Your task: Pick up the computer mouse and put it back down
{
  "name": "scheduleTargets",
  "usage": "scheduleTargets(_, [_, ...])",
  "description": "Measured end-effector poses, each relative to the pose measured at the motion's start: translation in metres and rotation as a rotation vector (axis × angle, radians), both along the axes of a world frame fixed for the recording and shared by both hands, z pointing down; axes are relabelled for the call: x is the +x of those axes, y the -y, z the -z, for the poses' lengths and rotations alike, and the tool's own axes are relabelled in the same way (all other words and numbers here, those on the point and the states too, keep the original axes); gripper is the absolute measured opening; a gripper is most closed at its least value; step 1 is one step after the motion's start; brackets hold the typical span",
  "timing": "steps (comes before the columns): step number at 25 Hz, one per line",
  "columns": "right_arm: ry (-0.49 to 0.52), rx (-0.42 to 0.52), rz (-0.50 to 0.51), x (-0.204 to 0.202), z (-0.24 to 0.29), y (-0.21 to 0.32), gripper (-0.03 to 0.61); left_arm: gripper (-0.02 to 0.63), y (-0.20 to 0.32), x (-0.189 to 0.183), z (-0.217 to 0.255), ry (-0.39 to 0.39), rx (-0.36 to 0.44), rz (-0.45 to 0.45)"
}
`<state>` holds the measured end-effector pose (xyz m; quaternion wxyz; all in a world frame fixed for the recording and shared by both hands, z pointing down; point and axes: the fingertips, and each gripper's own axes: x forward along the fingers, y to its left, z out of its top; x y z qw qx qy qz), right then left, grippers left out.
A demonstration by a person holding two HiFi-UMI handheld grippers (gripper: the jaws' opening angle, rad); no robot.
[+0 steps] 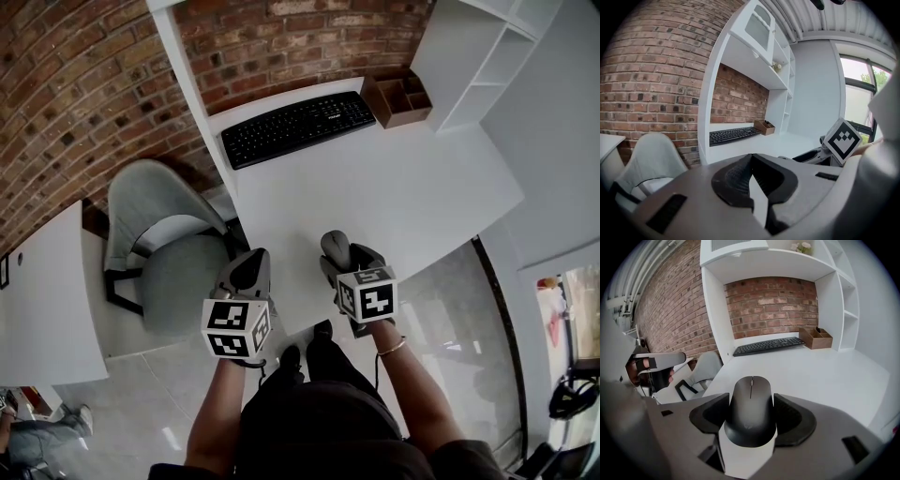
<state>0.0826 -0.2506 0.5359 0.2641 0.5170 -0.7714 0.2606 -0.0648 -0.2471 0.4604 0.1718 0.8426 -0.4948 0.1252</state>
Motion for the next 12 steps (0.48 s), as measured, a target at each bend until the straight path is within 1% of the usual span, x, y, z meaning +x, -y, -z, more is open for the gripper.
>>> scheduleTargets(7, [-0.002, -0.006, 0.009, -0.03, -0.003, -0.03, 0.285, 0.009, -0.03, -0.027, 0.001, 0.003, 0.005, 0.004])
scheduleTargets(12, [-0.016, -0.008, 0.037, -0.054, -0.007, -0.048, 0.285, 0.009, -0.05, -0.046, 0.0, 0.005, 0.003, 0.017])
